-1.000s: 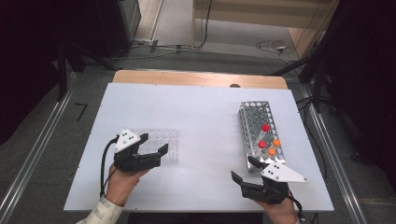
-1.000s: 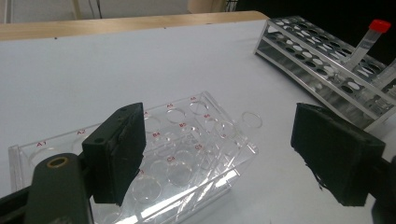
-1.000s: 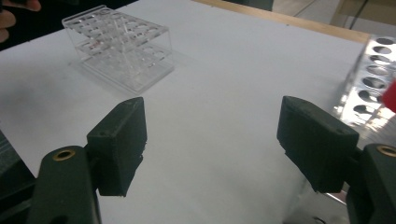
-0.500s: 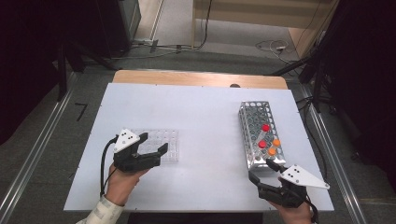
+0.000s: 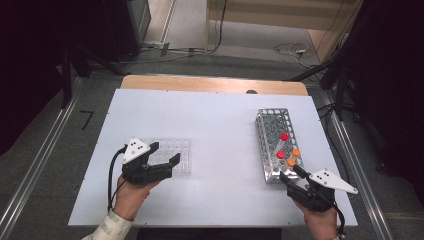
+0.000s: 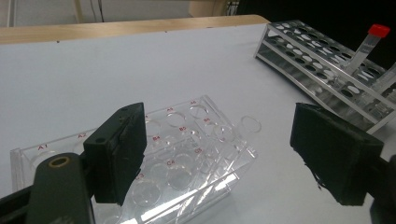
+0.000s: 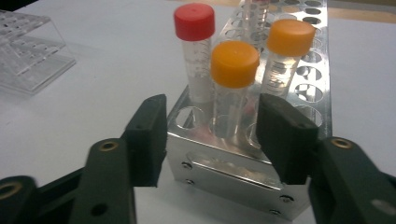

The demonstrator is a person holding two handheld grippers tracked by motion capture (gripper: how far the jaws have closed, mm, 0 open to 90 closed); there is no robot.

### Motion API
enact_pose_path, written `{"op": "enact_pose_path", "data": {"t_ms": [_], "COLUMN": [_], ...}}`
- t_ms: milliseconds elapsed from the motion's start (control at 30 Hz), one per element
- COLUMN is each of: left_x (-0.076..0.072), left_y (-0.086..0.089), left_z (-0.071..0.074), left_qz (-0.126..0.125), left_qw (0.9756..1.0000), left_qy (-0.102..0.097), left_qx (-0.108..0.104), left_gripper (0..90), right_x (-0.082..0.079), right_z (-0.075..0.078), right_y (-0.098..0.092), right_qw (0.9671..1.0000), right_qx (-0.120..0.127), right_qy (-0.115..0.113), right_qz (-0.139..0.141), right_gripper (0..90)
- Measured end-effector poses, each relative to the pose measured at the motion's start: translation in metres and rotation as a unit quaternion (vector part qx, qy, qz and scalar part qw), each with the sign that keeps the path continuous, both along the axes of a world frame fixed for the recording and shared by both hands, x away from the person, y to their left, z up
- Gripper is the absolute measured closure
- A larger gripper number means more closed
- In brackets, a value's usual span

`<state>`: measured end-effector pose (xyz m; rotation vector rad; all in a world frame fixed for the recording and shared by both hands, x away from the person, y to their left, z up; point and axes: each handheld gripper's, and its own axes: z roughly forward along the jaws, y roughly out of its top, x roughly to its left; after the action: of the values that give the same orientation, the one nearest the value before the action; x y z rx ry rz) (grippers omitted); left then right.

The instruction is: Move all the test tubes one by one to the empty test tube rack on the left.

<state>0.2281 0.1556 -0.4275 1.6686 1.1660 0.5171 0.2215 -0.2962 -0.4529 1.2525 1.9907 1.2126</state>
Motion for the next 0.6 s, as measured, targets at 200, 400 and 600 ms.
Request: {"op": "enact_pose_path", "data": {"t_ms": [200,400,600], "left_x": [0.0,0.0,0.0], "left_y": [0.001,0.0,-0.001], "left_z": [0.001,0.001,0.001], "left_qz": [0.001,0.0,0.0], "left_qw": [1.0,1.0,1.0], "left_qy": [0.0,-0.002,-0.001], "left_qx": [0.0,-0.001,0.001], "left_gripper": [19.3,19.8,19.9], "right_x": [0.008,0.011,0.015], "right_z": [-0.005,-0.008,-0.009], "right_y": [-0.004,-0.002,-0.003], "right_qw": [0.9999,1.0,1.0], "right_qx": [0.005,0.001,0.007], "right_qy": [0.005,0.004,0.002], "right_qz": [-0.007,-0.006,-0.005], "right_gripper": [55.6,61.9,71.0]}}
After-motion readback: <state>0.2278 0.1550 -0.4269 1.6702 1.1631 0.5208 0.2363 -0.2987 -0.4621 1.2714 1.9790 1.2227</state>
